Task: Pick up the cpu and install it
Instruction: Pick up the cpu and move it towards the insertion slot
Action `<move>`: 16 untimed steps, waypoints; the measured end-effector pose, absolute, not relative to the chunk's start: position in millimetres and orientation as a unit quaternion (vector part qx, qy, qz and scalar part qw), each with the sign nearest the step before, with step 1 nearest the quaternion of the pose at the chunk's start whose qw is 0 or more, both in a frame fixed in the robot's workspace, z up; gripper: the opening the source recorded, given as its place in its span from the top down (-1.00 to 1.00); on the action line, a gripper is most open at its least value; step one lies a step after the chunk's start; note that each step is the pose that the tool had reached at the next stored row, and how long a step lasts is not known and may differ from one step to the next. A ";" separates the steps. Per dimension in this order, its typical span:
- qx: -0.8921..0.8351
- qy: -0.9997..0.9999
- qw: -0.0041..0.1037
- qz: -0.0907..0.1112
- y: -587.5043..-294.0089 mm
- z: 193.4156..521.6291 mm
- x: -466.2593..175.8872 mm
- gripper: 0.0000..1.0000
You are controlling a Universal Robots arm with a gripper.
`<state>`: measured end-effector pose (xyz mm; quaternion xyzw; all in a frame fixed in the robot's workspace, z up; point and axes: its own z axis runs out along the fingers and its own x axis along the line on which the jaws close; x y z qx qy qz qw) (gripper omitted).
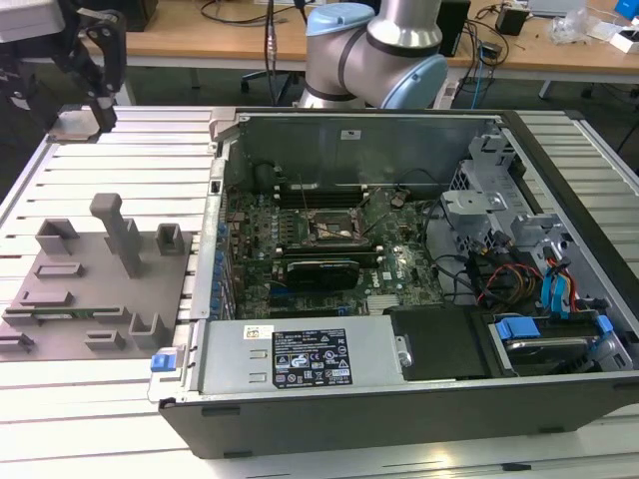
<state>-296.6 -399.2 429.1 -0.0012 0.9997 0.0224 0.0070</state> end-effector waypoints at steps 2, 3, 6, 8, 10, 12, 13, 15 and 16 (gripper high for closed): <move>-0.001 1.000 0.007 0.022 -399.2 429.3 -290.9 -0.09; -0.001 1.000 0.007 0.022 -399.3 429.2 -285.7 -0.09; -0.001 1.000 0.007 0.022 -399.2 429.2 -275.4 -0.09; -0.001 1.000 0.007 0.022 -399.3 429.2 -269.4 -0.09; -0.001 1.000 0.007 0.022 -399.4 429.2 -261.9 -0.09; -0.001 1.000 0.007 0.022 -399.3 429.2 -256.4 -0.09; -0.001 1.000 0.007 0.022 -399.4 429.2 -252.8 -0.09; -0.001 1.000 0.006 0.022 -399.4 429.2 -246.8 -0.09; -0.001 1.000 0.006 0.022 -399.4 429.2 -244.5 -0.09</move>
